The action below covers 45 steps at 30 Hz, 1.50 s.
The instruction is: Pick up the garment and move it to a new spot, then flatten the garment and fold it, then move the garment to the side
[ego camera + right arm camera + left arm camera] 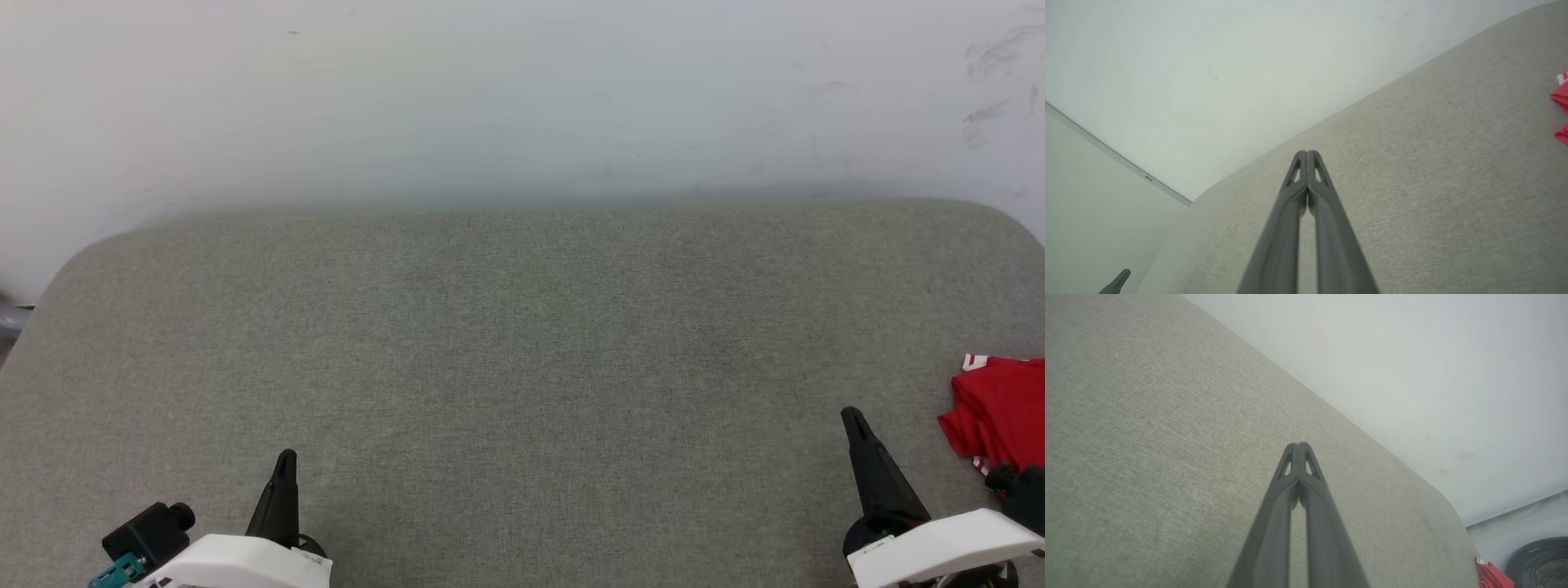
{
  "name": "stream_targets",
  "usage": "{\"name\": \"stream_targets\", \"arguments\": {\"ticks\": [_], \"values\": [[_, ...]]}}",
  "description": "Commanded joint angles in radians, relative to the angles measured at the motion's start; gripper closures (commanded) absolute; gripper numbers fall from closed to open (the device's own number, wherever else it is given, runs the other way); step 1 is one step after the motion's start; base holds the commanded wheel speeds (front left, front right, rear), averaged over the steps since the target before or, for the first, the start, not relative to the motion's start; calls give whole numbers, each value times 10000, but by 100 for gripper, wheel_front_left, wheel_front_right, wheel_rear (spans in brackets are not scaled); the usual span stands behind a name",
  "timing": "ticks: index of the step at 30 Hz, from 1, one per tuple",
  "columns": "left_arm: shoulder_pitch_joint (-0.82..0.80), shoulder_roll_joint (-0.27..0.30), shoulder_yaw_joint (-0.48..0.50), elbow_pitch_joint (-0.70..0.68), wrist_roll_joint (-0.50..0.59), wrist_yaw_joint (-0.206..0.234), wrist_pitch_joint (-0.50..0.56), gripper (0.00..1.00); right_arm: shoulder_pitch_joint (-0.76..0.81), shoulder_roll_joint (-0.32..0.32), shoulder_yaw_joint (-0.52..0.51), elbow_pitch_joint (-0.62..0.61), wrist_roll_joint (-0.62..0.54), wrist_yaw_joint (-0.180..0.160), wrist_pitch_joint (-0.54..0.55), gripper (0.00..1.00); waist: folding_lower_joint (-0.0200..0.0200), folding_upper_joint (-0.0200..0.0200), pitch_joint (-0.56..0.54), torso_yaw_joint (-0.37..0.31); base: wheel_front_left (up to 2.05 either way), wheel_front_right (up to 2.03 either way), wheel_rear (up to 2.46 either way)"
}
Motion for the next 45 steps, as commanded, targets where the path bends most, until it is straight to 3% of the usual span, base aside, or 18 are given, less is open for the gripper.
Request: {"name": "stream_targets", "arguments": {"ticks": [1, 45], "values": [[-313, 2, 86, -89, -409, -68, 91, 100, -333, -99, -3, -7, 477, -2, -2, 100, -1, 0, 5, 5, 0, 0, 0], [-973, -283, 649, 169, -5088, -464, 1351, 100, -1227, -137, -154, 1368, 5662, -3, 285, 100, -1, 0, 110, 106, 0, 0, 0]]}}
